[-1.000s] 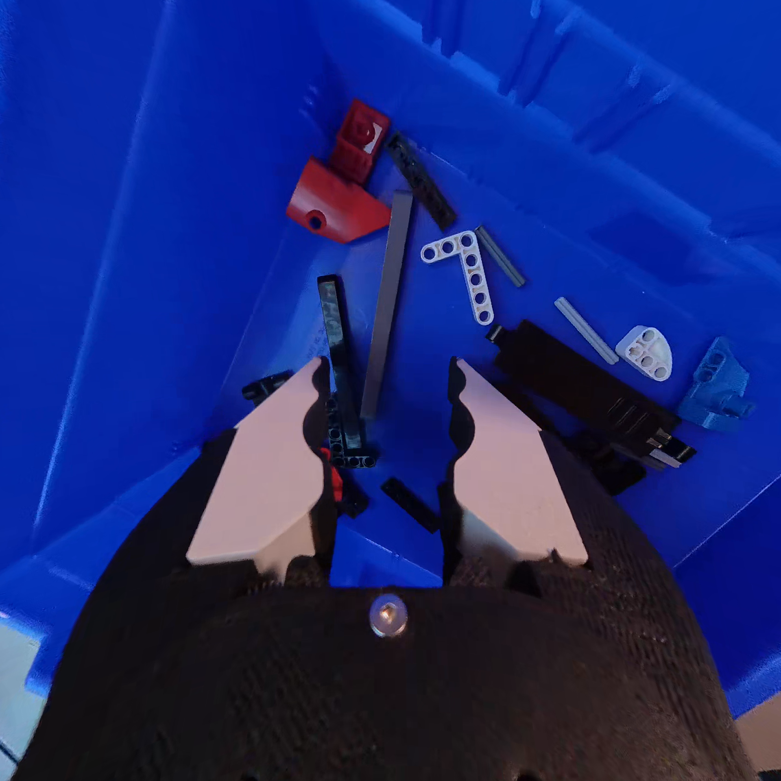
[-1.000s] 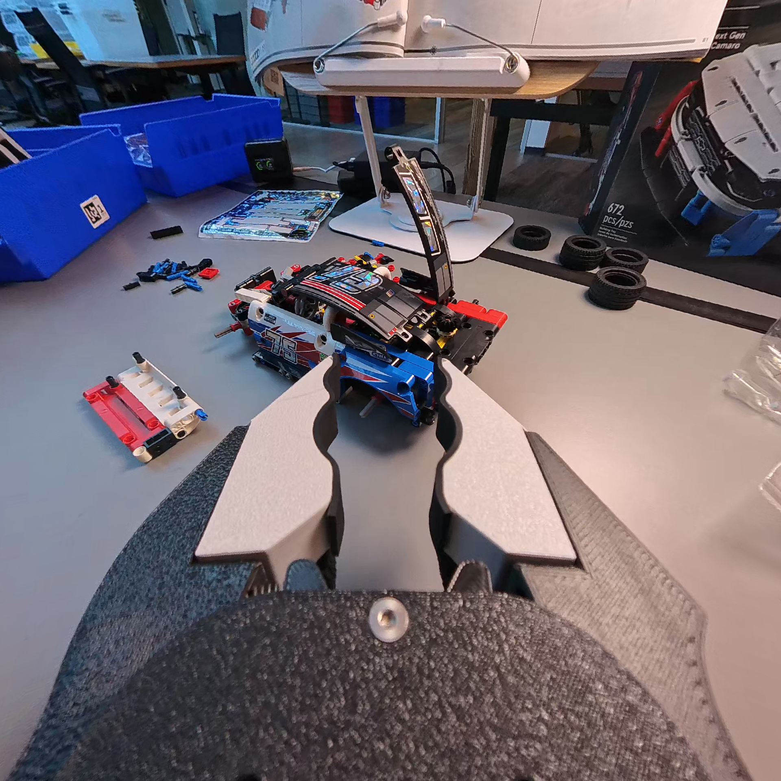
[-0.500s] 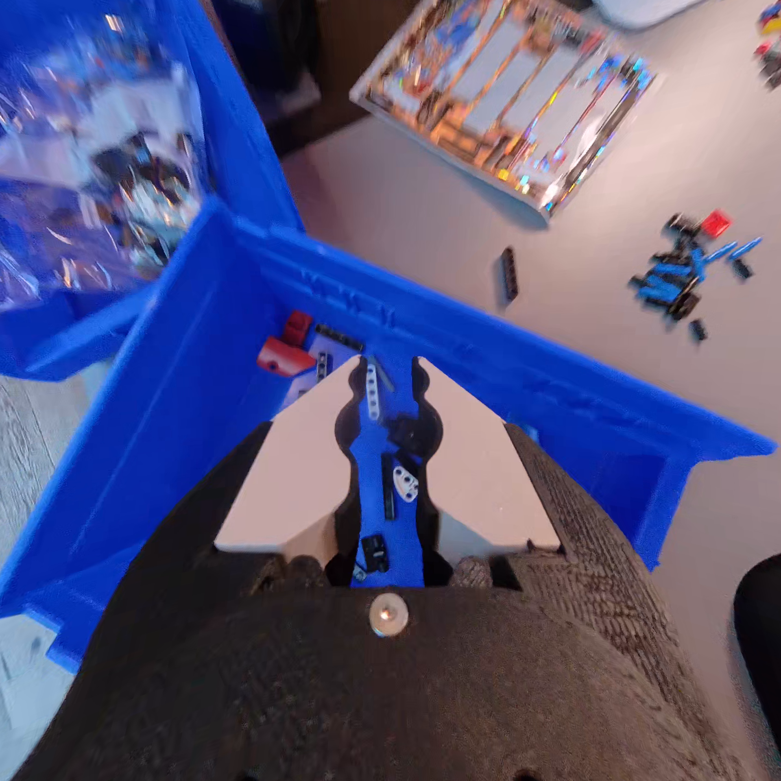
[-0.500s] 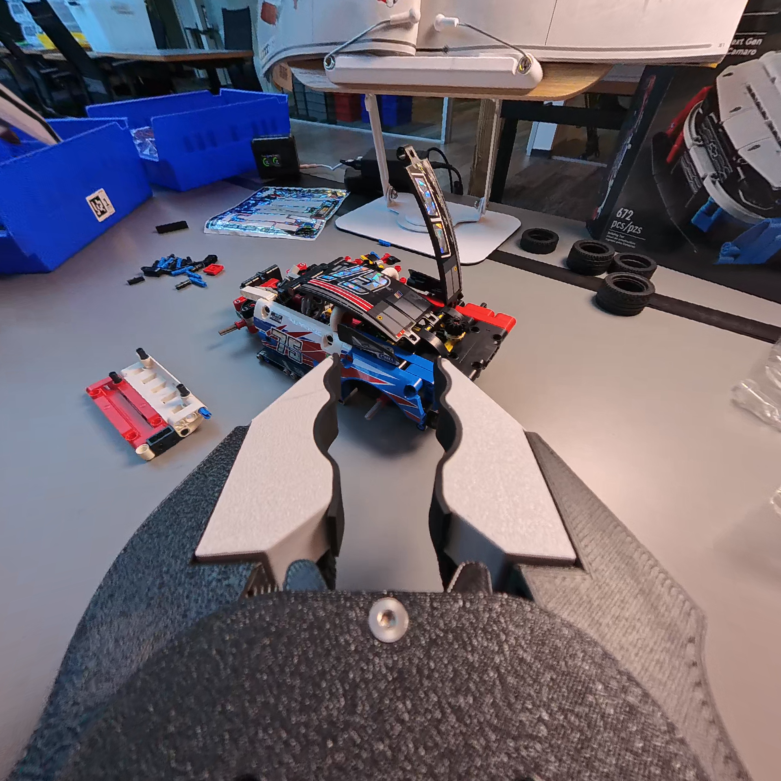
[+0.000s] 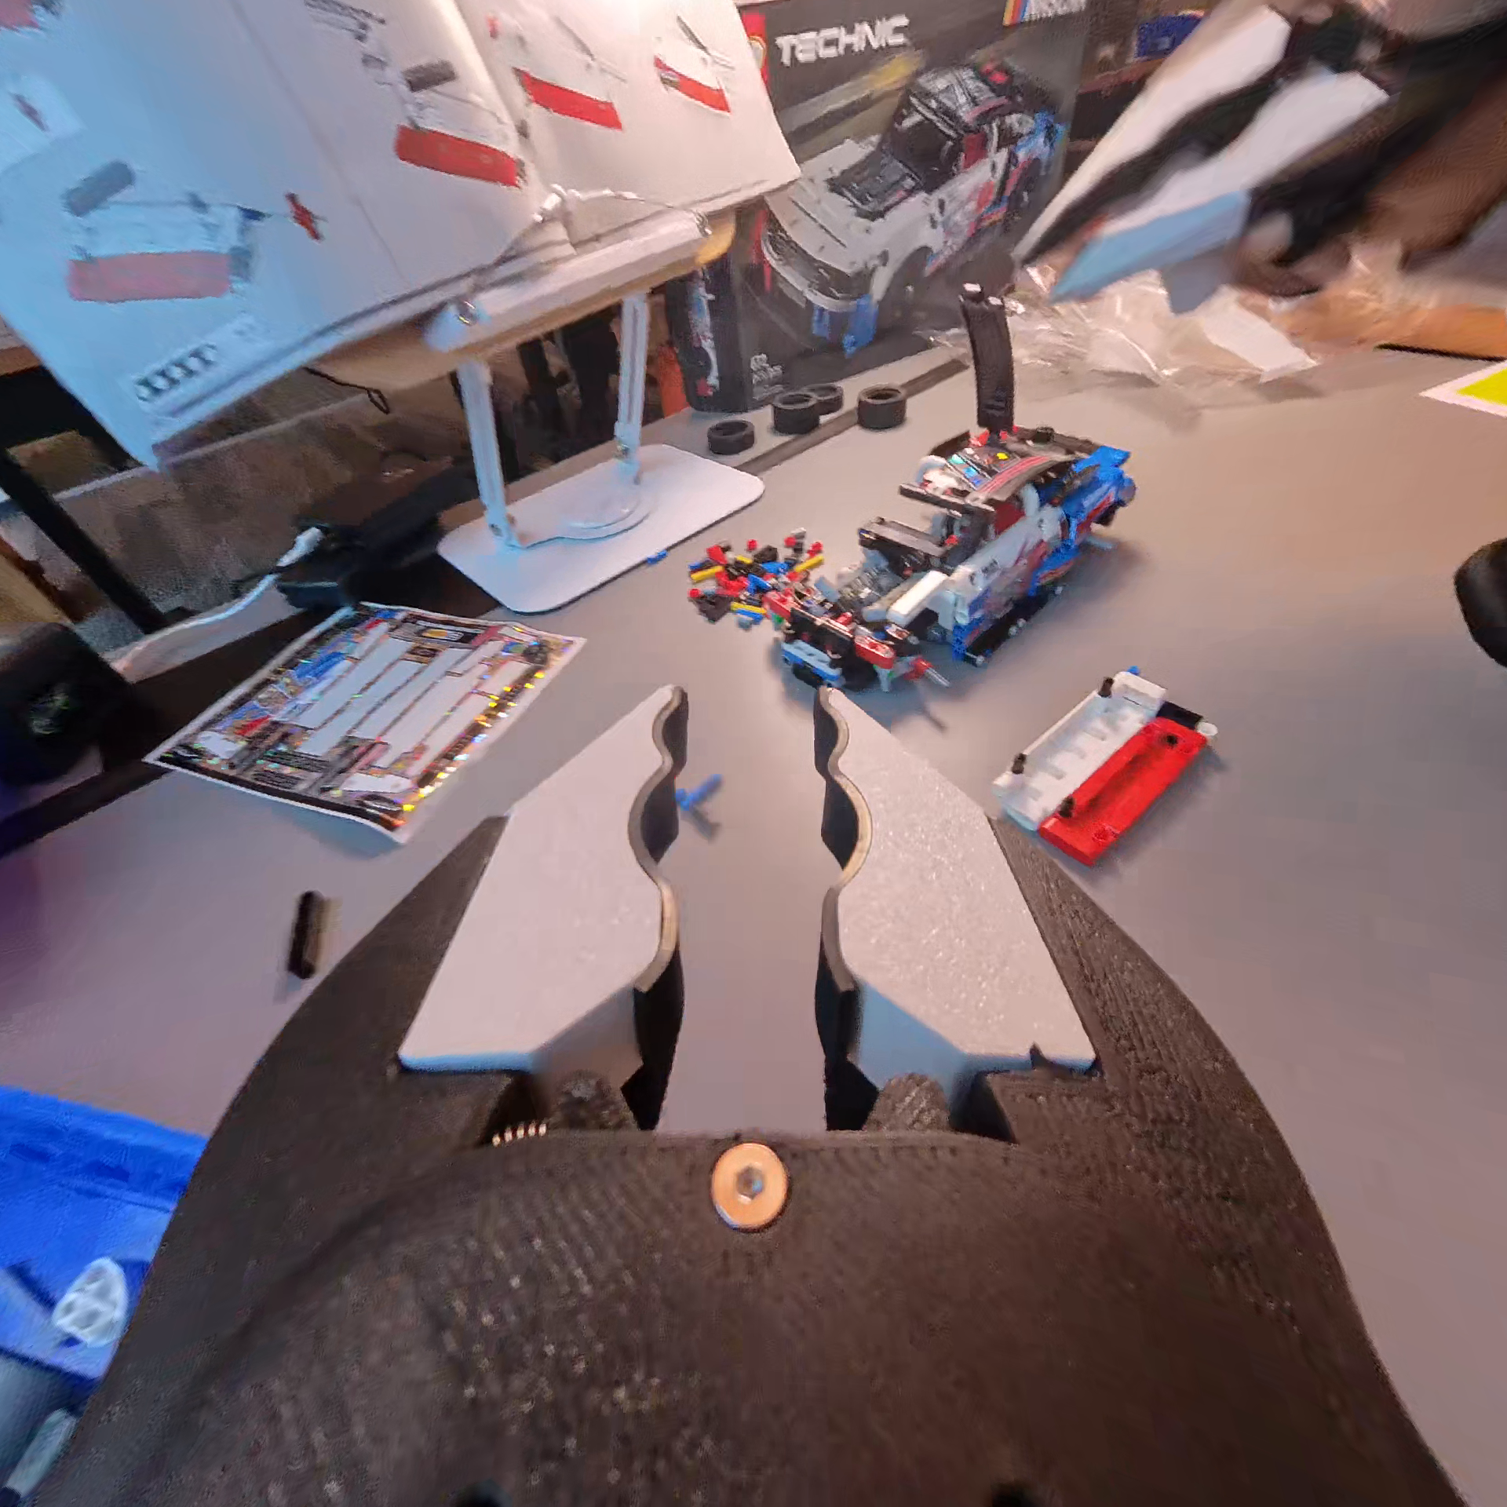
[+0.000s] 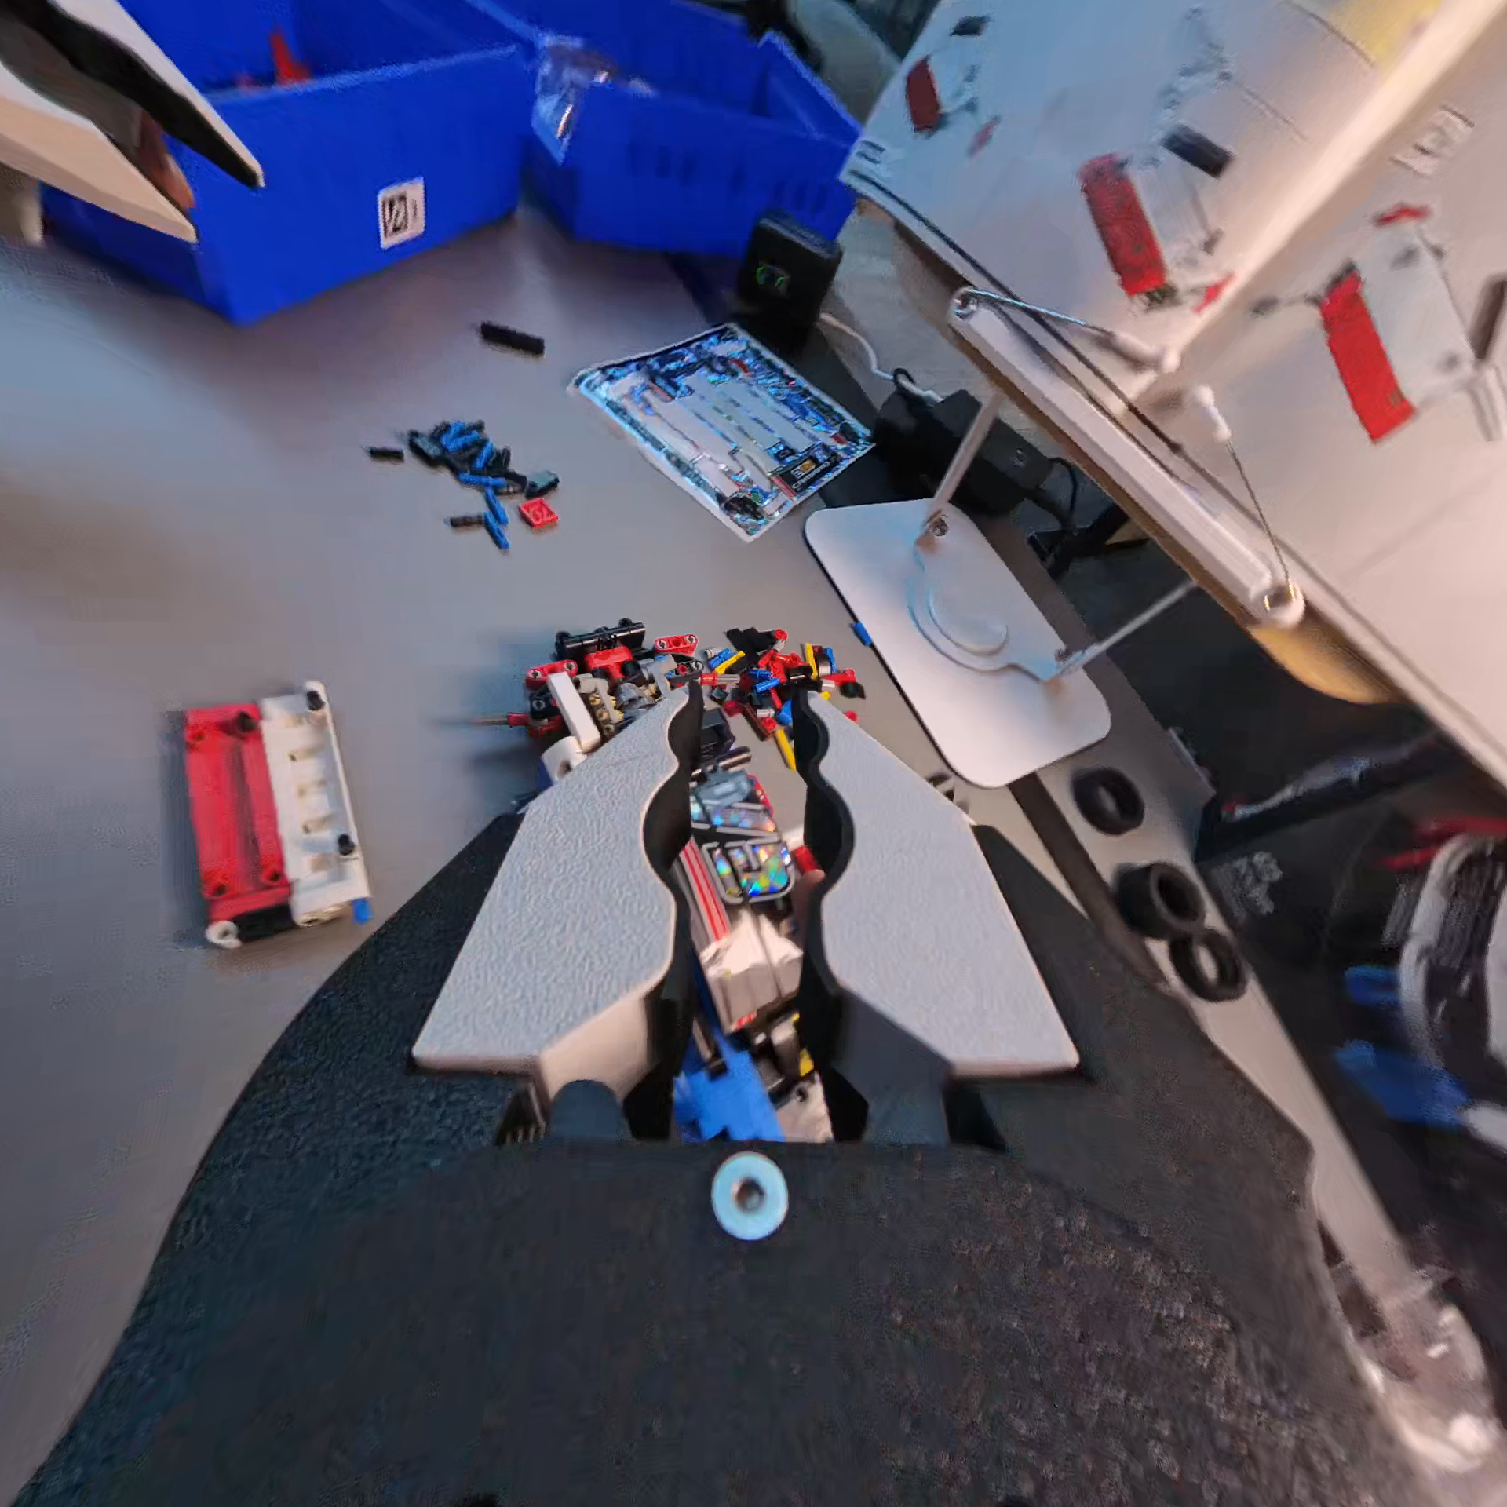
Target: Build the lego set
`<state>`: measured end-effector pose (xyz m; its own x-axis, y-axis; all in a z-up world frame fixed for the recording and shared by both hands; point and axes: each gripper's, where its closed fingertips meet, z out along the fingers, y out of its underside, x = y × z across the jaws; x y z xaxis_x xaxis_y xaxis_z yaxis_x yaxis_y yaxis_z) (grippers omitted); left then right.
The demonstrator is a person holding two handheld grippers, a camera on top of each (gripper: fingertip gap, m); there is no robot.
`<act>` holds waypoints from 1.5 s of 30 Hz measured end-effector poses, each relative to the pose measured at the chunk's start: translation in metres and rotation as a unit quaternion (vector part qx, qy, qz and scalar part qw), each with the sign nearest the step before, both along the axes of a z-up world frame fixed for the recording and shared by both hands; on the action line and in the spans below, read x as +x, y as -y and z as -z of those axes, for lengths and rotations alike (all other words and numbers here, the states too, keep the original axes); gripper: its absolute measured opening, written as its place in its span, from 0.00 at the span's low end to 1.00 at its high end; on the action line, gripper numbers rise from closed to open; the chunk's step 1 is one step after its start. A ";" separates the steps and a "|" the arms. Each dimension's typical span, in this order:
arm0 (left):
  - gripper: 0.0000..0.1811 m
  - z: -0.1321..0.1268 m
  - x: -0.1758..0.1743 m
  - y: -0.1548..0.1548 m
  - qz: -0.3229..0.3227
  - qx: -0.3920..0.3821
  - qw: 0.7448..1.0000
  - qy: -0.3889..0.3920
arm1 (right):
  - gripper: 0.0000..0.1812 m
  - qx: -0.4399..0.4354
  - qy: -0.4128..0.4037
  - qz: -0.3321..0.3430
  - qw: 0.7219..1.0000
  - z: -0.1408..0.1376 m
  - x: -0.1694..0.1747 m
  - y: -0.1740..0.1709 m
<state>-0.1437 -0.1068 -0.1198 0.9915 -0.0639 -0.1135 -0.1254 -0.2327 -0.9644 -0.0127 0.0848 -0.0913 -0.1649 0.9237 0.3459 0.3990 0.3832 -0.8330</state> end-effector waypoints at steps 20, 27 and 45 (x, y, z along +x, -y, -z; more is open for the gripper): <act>0.15 0.051 0.017 0.009 -0.006 -0.035 0.991 0.127 | 0.04 0.143 0.394 -0.255 0.871 0.156 -0.151 -0.054; 0.14 0.052 0.017 0.009 -0.007 -0.036 0.992 0.120 | 0.02 0.110 0.387 -0.243 0.882 0.155 -0.153 -0.054; 0.17 0.004 -0.094 0.002 -0.021 -0.283 0.958 -0.042 | 0.03 0.011 0.360 -0.052 0.932 0.142 0.127 0.043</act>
<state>-0.2376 -0.1088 -0.1235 0.9833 -0.0988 -0.1527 -0.1764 -0.7225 -0.6685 0.1146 0.0415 -0.2335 -0.4500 0.8836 0.1296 0.8105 0.4650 -0.3563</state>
